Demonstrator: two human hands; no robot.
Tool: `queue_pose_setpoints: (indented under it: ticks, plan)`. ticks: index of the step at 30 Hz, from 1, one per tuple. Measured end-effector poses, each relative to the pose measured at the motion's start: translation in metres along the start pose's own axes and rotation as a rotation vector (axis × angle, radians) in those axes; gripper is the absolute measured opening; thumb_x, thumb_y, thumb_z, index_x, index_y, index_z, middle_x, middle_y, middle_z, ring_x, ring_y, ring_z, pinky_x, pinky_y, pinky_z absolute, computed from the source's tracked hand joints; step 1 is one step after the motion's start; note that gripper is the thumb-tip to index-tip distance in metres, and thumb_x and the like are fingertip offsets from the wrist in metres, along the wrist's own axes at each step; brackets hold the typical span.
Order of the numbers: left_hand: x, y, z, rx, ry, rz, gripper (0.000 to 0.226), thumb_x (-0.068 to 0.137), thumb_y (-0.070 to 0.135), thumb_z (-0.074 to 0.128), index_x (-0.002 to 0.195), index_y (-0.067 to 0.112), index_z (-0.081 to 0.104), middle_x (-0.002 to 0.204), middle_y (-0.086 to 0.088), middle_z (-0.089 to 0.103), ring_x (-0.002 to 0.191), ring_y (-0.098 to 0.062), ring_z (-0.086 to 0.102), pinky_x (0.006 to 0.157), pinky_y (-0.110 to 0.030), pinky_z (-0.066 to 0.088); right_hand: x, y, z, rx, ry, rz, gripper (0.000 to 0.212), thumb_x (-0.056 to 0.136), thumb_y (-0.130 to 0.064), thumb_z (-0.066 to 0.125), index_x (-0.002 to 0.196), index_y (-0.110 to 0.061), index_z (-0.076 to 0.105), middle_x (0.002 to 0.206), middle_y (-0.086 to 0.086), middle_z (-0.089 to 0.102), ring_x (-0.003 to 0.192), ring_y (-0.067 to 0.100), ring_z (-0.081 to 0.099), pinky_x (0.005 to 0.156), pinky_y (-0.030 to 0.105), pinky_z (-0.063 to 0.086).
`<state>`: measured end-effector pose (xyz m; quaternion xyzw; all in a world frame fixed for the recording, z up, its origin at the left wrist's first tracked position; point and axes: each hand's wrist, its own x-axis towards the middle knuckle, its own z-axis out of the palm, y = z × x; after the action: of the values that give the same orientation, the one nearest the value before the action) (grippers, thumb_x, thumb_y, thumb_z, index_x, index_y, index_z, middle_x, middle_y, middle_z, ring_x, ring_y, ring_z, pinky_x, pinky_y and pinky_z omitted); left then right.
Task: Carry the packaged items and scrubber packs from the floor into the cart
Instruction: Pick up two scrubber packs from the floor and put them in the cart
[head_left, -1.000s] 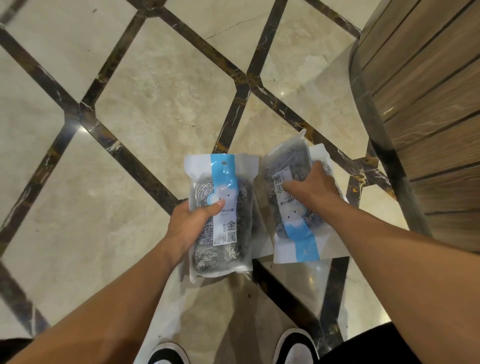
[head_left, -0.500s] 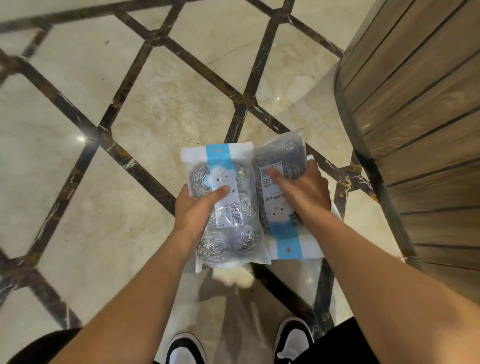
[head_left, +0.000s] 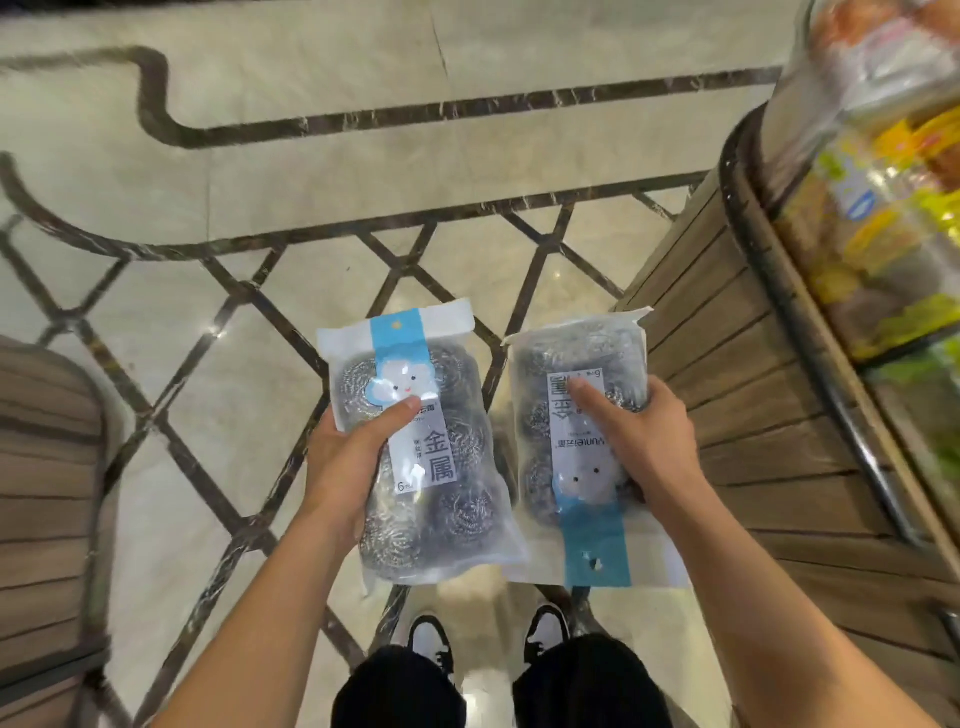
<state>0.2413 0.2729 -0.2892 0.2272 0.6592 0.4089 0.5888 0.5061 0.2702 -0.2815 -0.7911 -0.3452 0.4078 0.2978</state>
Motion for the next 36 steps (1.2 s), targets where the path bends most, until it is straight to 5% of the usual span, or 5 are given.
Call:
queue_pose_setpoints:
  ticks: [4, 7, 11, 16, 36]
  plan:
    - [-0.084, 0.103, -0.021, -0.012, 0.01, 0.041, 0.043, 0.08, 0.013, 0.087, 0.12, 0.018, 0.073, 0.104, -0.006, 0.083, 0.095, -0.028, 0.08, 0.09, -0.048, 0.063, -0.065, -0.101, -0.041, -0.006, -0.042, -0.057, 0.025, 0.084, -0.046, 0.084, 0.084, -0.029, 0.067, 0.087, -0.011, 0.073, 0.073, 0.001, 0.068, 0.054, 0.015, 0.049]
    - [-0.137, 0.167, -0.041, -0.041, -0.005, 0.061, 0.038, 0.08, 0.01, 0.086, 0.116, 0.016, 0.073, 0.1, -0.01, 0.083, 0.091, -0.03, 0.08, 0.083, -0.045, 0.065, -0.1, -0.169, -0.061, 0.03, -0.046, -0.098, 0.041, 0.067, -0.064, 0.087, 0.083, -0.029, 0.072, 0.093, -0.007, 0.079, 0.093, 0.019, 0.076, 0.085, 0.039, 0.062]
    - [-0.189, 0.224, -0.07, -0.075, 0.044, 0.168, 0.035, 0.081, 0.008, 0.086, 0.111, 0.018, 0.071, 0.092, -0.005, 0.083, 0.08, -0.021, 0.081, 0.061, -0.03, 0.063, -0.134, -0.238, -0.074, 0.056, -0.101, -0.24, 0.054, 0.064, -0.068, 0.087, 0.096, -0.026, 0.077, 0.092, -0.007, 0.081, 0.093, 0.022, 0.078, 0.09, 0.048, 0.062]
    - [-0.242, 0.256, -0.102, -0.129, 0.151, 0.266, 0.04, 0.081, 0.012, 0.087, 0.118, 0.017, 0.072, 0.099, -0.006, 0.083, 0.09, -0.027, 0.081, 0.084, -0.043, 0.063, -0.165, -0.298, -0.062, 0.106, -0.294, -0.357, 0.055, 0.059, -0.06, 0.089, 0.1, -0.025, 0.077, 0.092, -0.004, 0.083, 0.088, 0.021, 0.08, 0.088, 0.051, 0.063]
    - [-0.618, 0.058, -0.252, -0.683, 1.18, 0.347, 0.04, 0.08, 0.012, 0.087, 0.117, 0.015, 0.074, 0.101, -0.014, 0.082, 0.09, -0.035, 0.08, 0.085, -0.053, 0.064, -0.515, -0.266, 0.107, -0.273, -1.305, -0.858, 0.081, 0.048, -0.076, 0.088, 0.109, -0.024, 0.074, 0.099, -0.006, 0.081, 0.094, 0.02, 0.078, 0.094, 0.047, 0.061]
